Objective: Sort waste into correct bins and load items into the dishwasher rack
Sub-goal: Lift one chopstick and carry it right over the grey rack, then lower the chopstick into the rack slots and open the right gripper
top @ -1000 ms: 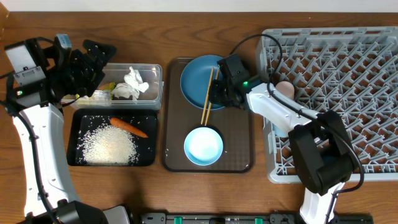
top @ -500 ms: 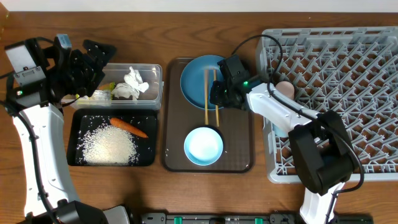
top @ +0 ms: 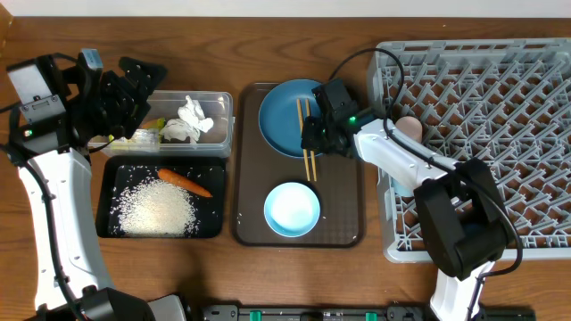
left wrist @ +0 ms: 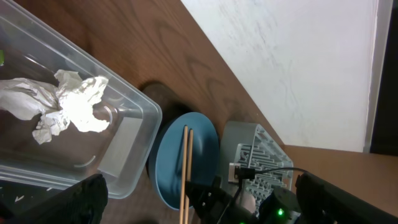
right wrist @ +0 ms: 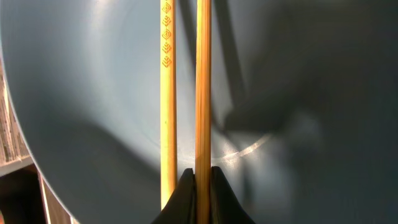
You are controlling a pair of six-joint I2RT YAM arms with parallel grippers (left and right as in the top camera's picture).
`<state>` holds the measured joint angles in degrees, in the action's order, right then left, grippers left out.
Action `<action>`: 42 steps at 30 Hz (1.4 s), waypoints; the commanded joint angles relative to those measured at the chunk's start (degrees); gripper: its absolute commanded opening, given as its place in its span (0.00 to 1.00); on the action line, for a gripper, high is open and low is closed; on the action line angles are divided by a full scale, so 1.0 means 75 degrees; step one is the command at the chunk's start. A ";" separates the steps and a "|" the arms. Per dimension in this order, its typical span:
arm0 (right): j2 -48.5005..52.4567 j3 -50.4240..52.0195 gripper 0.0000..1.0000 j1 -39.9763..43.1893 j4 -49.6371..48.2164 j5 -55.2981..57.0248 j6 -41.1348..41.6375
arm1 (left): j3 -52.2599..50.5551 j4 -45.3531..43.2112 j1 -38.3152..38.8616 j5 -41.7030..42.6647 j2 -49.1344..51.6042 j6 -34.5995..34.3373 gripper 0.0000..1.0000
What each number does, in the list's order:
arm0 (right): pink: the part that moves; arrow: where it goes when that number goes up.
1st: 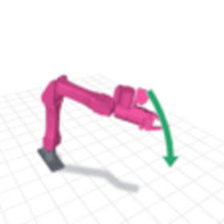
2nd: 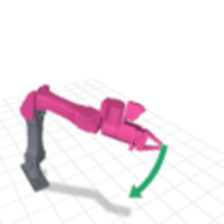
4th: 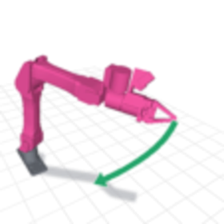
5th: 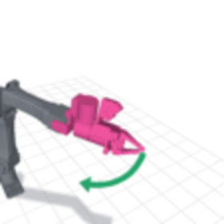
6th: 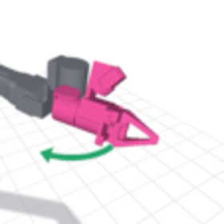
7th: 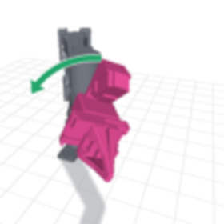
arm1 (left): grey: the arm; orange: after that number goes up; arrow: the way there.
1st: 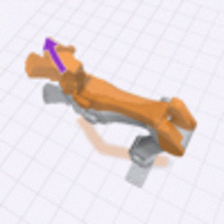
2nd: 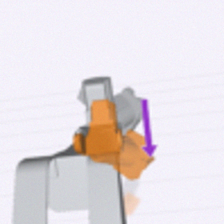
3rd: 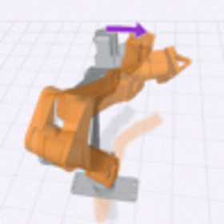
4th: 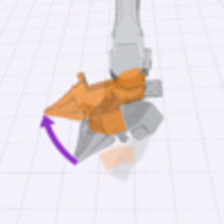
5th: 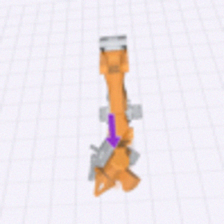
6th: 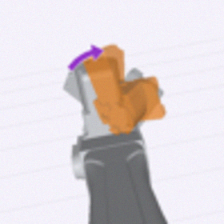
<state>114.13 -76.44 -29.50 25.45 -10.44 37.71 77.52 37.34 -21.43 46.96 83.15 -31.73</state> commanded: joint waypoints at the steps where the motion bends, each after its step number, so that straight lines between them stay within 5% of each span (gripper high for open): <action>1: -0.0393 -0.0181 0.01 0.0020 0.0017 0.0102 -0.0737 | -0.0020 0.0020 -0.0026 -0.0015 0.0000 -0.0038 0.98; 7: -0.1486 -0.0219 0.01 0.0274 0.0595 0.0070 -0.1445 | -0.0020 0.0020 -0.0026 -0.0015 0.0000 -0.0038 0.98; 16: -0.3392 -0.0219 0.01 0.0965 0.2078 0.0192 -0.3990 | -0.0020 0.0020 -0.0026 -0.0015 0.0000 -0.0038 0.98; 24: -0.4170 -0.0213 0.01 0.2215 0.3640 0.3296 -0.5945 | -0.0020 0.0020 -0.0026 -0.0015 0.0000 -0.0038 0.98; 42: -0.3348 -0.0009 0.01 0.4535 0.3480 0.2127 -0.6356 | -0.0020 0.0020 -0.0026 -0.0015 0.0000 -0.0038 0.98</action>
<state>87.29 -77.08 3.38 51.72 8.34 -8.93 77.52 37.39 -21.43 46.96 83.15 -31.73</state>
